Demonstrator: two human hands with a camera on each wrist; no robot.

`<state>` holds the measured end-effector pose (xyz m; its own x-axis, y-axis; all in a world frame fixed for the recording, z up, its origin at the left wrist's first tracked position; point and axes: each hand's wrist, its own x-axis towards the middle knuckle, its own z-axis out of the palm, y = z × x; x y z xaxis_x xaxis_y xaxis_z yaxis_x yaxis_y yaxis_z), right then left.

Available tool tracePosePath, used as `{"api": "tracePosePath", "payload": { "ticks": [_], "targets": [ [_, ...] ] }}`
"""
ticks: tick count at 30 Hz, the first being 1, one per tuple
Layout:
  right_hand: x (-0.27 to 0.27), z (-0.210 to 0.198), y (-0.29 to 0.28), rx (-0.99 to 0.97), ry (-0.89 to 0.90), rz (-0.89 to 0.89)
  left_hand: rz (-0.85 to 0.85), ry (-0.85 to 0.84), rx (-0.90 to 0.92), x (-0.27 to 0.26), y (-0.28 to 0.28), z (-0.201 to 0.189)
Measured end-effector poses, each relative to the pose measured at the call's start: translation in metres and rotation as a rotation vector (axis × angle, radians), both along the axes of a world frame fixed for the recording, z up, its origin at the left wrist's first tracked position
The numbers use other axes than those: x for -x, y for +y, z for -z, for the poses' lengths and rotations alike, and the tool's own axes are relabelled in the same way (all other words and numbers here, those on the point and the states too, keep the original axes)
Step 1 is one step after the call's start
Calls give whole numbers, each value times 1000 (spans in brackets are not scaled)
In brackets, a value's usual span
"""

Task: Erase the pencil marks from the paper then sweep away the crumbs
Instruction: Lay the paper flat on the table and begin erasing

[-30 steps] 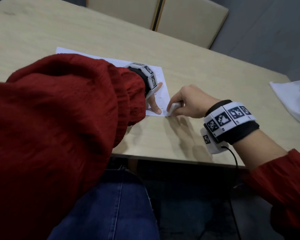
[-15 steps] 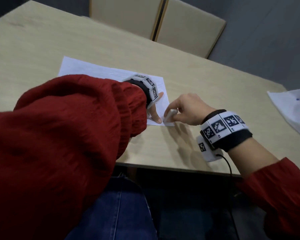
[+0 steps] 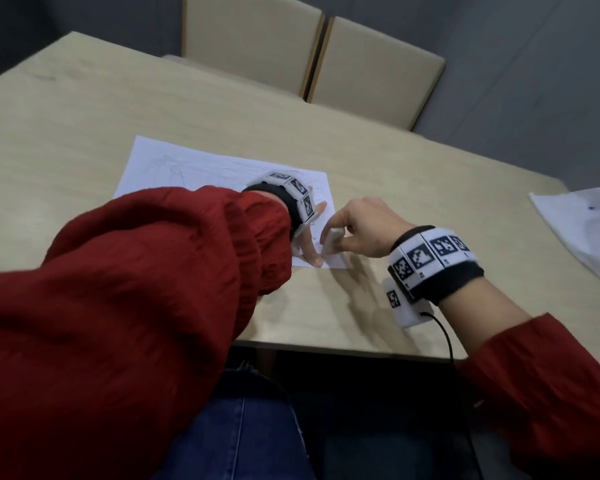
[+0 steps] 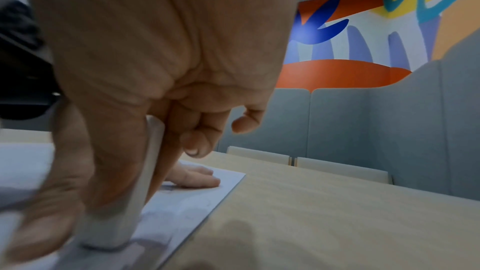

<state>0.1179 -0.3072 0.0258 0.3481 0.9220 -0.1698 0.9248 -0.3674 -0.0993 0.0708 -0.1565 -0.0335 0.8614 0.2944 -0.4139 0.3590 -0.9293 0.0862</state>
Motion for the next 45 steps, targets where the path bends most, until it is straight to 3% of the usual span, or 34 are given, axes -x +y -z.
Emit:
{"api": "tracePosePath", "payload": {
  "ticks": [7,12,19,26,33,42,45],
  "targets": [
    [-6,8,16,-167,90,88,-4,48,-67,3,1,-9],
    [5,5,-26,-60,113,6,45,10,19,14,-5,10],
    [-2,2,15,-165,76,80,46,50,-31,9,-3,-4],
    [3,5,-28,-36,80,3,62,29,-19,14,-6,0],
    [-16,7,12,-139,49,118,80,48,2,10,-2,-3],
    [5,7,-46,-65,124,57,66,44,11,13,-8,-7],
    [-3,4,-47,-198,219,130,63,75,1,13,-9,-14]
  ]
}}
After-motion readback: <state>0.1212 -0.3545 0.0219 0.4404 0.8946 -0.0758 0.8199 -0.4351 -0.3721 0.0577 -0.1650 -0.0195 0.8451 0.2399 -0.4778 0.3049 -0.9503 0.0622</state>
